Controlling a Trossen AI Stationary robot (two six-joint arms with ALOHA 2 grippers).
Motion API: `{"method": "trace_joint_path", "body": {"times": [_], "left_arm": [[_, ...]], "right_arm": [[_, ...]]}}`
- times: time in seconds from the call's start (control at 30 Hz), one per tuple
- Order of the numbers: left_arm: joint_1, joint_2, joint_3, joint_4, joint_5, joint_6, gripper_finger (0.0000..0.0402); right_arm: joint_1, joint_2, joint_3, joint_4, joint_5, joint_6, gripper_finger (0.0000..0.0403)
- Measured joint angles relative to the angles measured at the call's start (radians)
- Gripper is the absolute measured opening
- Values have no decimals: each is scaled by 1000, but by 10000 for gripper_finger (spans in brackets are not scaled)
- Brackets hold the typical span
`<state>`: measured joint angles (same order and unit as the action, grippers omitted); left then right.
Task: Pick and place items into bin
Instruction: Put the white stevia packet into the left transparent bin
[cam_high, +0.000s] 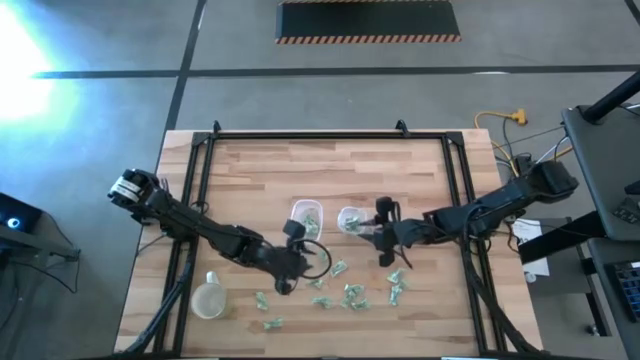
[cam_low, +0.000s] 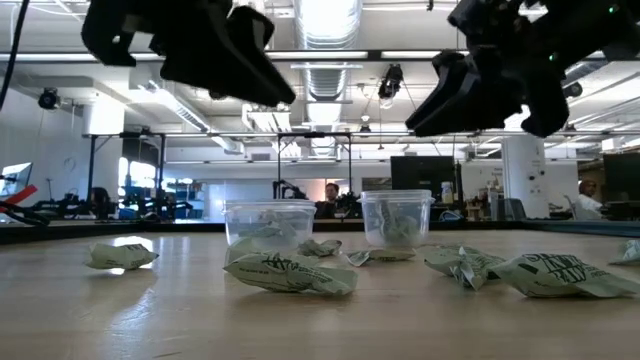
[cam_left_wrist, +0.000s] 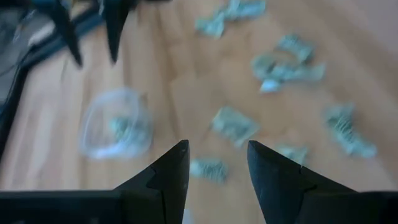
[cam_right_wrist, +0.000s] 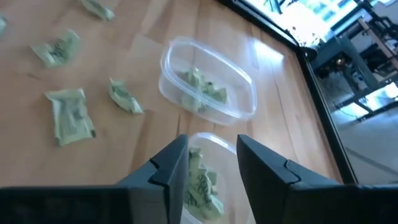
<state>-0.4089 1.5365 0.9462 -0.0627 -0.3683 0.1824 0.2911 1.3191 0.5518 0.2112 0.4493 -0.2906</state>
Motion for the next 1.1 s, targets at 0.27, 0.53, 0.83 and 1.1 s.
{"method": "trace_joint_path", "body": {"times": [0.27, 0.53, 0.83, 1.1], "left_arm": [[3, 82, -13, 99, 44, 90, 146], [7, 181, -9, 193, 81, 96, 146], [41, 291, 65, 131, 42, 107, 146], [69, 297, 109, -1, 57, -20, 146]], "right_arm": [[46, -43, 0, -36, -4, 21, 113], [50, -49, 0, -60, -4, 45, 103], [50, -49, 0, -113, -4, 82, 93], [49, -49, 0, -127, -4, 101, 85]]}}
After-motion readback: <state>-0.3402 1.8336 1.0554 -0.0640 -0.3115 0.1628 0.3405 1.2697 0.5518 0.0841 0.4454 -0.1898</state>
